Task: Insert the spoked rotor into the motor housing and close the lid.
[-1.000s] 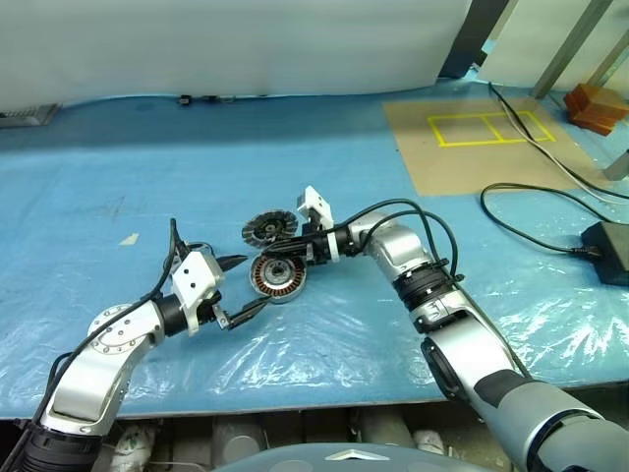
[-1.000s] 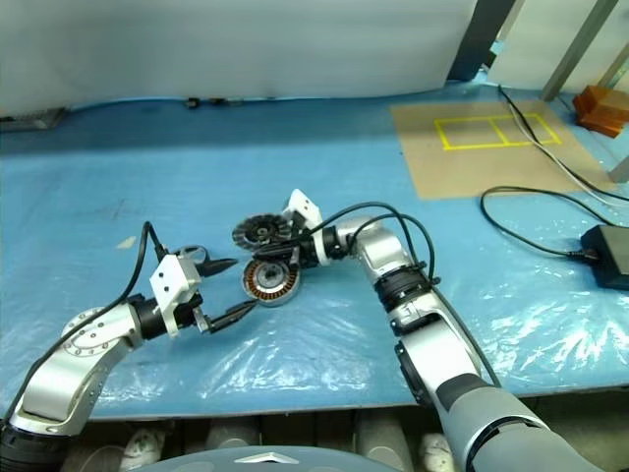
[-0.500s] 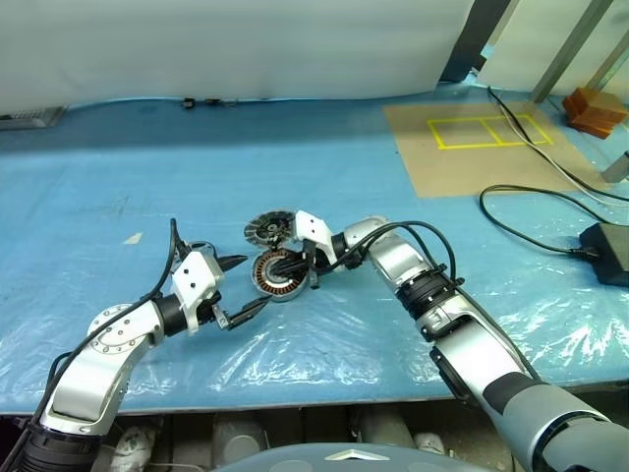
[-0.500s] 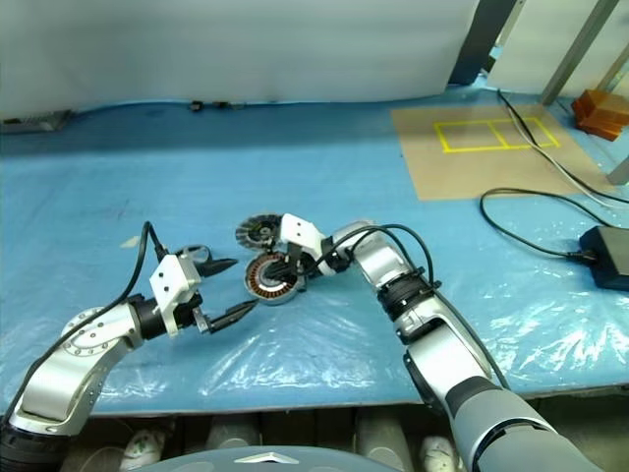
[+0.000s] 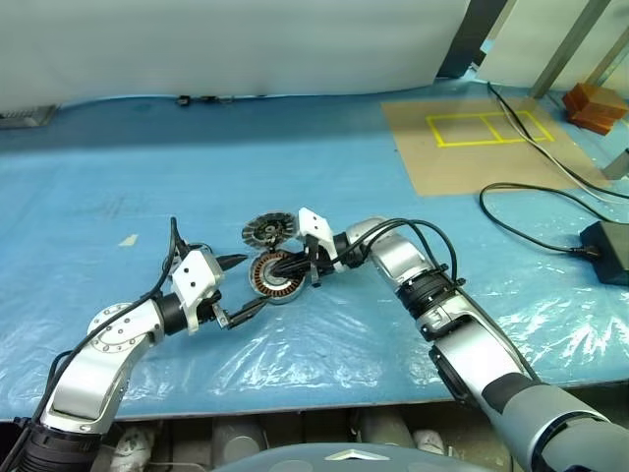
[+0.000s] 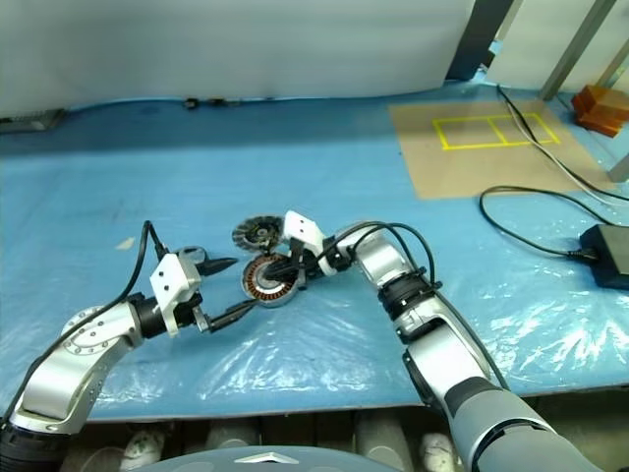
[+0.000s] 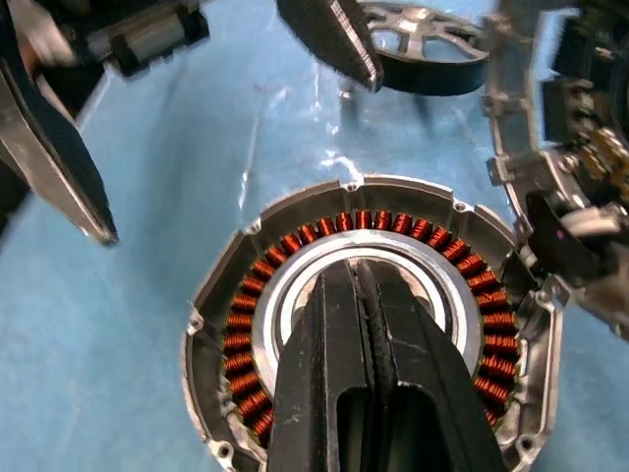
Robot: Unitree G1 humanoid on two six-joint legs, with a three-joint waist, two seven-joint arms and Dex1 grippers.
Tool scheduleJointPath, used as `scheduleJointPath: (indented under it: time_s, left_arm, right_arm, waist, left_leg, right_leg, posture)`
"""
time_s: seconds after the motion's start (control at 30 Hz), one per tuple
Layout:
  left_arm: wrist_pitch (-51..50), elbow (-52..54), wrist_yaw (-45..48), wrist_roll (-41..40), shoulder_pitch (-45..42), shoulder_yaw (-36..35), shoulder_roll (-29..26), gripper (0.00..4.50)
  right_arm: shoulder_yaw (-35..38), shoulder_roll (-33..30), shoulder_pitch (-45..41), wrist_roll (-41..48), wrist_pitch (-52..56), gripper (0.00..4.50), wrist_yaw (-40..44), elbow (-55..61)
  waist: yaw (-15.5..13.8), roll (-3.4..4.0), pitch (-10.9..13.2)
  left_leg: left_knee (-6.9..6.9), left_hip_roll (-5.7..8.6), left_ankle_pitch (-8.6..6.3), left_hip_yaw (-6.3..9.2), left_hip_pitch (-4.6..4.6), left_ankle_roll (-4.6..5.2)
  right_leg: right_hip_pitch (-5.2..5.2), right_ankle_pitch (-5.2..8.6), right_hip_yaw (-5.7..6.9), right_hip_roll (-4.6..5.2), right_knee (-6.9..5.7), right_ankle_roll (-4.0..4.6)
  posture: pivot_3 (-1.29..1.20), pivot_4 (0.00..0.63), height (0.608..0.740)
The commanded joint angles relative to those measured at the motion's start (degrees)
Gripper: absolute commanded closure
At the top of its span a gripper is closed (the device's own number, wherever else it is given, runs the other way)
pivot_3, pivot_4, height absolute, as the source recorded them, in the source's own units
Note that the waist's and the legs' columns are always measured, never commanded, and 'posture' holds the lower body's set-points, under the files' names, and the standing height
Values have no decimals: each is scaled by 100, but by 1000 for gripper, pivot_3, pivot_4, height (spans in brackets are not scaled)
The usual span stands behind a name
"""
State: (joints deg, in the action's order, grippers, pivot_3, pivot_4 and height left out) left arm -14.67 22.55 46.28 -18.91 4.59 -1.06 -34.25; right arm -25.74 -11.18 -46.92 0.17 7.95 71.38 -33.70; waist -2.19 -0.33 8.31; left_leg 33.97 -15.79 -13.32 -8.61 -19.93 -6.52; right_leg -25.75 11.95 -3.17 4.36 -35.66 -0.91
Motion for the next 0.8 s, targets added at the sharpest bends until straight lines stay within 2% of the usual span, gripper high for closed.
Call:
scheduleJointPath:
  time_s: [0.03,0.2,0.27,0.43,0.63,0.8]
  left_arm:
    - [144,39,30,-8,16,-52,-25,0]
    - [194,47,35,-38,70,-126,-51,0]
    - [218,34,33,-51,79,-191,-71,0]
    - [212,-39,76,-109,106,-472,-197,0]
    - [-215,2,347,-426,-9,-1249,-919,0]
    - [-694,-588,742,-608,-861,-1480,-1718,0]
  right_arm:
    - [-234,-119,187,-337,-61,4483,6,-333]
    - [989,299,-279,1049,1321,4483,152,-12]
    - [1147,240,-291,1268,1619,4483,294,275]
    - [1073,-137,-49,1455,2101,4483,531,1242]
    - [741,-992,380,1107,1946,4483,562,2259]
    - [749,-1541,743,1040,1865,4483,481,2633]
  waist:
    - [-9,1,0]
    - [-1,4,5]
    - [-4,6,7]
    - [-18,4,6]
    - [-29,-1,5]
    - [-50,-5,7]
  left_leg:
    - [0,0,-1,0,7,0]
    - [5,0,-5,1,31,8]
    - [6,0,-2,1,26,4]
    - [6,-2,4,1,-11,6]
    - [-22,-1,3,1,-14,2]
    - [-13,1,1,0,-6,-2]
  right_leg:
    - [15,1,0,1,1,1]
    - [40,2,-2,3,13,1]
    - [17,1,-2,2,7,1]
    - [-21,-1,0,-4,-1,-1]
    - [-24,-10,7,-6,23,-17]
    - [-22,-2,1,-4,11,-3]
  posture:
    - [0,150,740]
    - [0,150,740]
    - [0,150,740]
    - [0,150,740]
    - [0,150,740]
    - [0,150,740]
